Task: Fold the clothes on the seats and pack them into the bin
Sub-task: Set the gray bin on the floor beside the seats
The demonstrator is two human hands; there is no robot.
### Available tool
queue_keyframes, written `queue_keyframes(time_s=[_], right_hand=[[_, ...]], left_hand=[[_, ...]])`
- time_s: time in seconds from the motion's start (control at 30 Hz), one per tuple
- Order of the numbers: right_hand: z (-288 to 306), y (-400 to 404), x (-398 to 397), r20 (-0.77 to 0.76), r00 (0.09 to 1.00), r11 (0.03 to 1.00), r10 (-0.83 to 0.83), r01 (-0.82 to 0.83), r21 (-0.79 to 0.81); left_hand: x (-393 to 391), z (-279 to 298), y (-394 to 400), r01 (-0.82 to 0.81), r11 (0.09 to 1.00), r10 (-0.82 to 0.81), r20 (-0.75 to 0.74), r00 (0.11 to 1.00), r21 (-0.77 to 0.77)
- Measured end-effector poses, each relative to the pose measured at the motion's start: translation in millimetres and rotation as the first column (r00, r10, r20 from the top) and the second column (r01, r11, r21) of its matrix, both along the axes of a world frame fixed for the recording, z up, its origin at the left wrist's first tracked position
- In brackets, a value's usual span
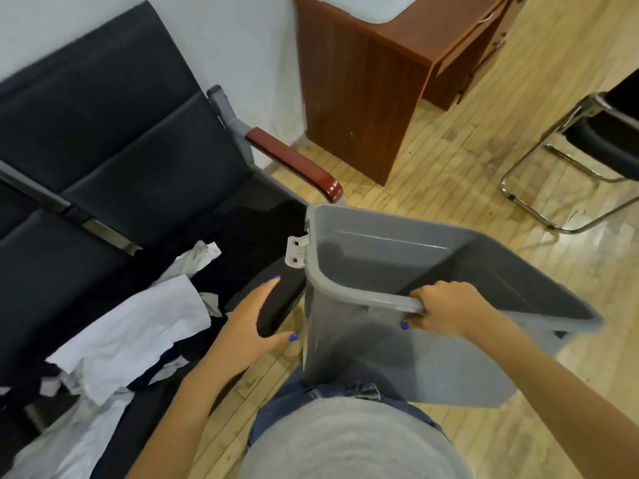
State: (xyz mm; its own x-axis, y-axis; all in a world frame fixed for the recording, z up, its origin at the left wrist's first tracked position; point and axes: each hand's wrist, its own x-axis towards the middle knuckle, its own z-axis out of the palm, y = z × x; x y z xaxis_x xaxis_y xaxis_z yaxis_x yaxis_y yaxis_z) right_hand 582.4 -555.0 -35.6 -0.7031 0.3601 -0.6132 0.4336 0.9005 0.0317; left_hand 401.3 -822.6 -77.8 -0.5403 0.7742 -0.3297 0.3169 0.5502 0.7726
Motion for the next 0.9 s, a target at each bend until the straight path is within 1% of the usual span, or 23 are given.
queue_keyframes(time_s=[0.13, 0.2, 0.3, 0.37, 0.43, 0.5, 0.6, 0.7, 0.77, 0.9], right_hand=[[-24.7, -26.8, 29.2, 0.021, 0.999, 0.996, -0.044, 0.045, -0.072], [-43.4, -46.0, 44.7, 0.042, 0.998, 0.994, -0.044, 0.048, -0.094], [-64.9, -72.1, 65.9, 0.118, 0.991, 0.986, -0.069, 0.086, -0.141], [-71.0, -78.9, 80.3, 0.146, 0.982, 0.977, -0.118, 0.141, -0.162], [-72.4, -76.0, 92.5, 0.143, 0.972, 0.963, -0.186, 0.209, -0.169], [-72.7, -73.7, 104.3, 0.147, 0.961, 0.95, -0.234, 0.258, -0.177], [-72.8, -80.0, 116.3, 0.191, 0.946, 0.942, -0.263, 0.295, -0.163], [-76.5, -93.2, 119.4, 0.198, 0.934, 0.936, -0.296, 0.325, -0.136], [-78.8, -108.6, 117.2, 0.212, 0.923, 0.928, -0.322, 0.352, -0.124], [-84.0, -162.2, 98.6, 0.211, 0.919, 0.922, -0.333, 0.364, -0.132]], left_hand=[[21.6, -19.9, -44.2, -0.042, 0.978, 0.051, 0.04, 0.998, -0.203], [41.8, -27.8, -59.0, -0.08, 0.97, 0.093, 0.047, 0.995, -0.229], [78.5, -35.5, -71.9, -0.168, 0.952, 0.203, 0.115, 0.973, -0.256], [104.7, -39.5, -78.1, -0.201, 0.941, 0.253, 0.169, 0.953, -0.273], [126.7, -41.3, -85.8, -0.221, 0.938, 0.274, 0.182, 0.944, -0.266], [138.4, -40.0, -95.8, -0.205, 0.929, 0.264, 0.164, 0.95, -0.307], [135.9, -41.5, -114.3, -0.164, 0.927, 0.22, 0.135, 0.966, -0.339], [121.3, -43.8, -132.7, -0.206, 0.923, 0.264, 0.146, 0.953, -0.324], [112.5, -43.5, -144.3, -0.205, 0.925, 0.269, 0.172, 0.948, -0.32], [98.5, -48.5, -176.7, -0.114, 0.943, 0.169, 0.154, 0.974, -0.312]])
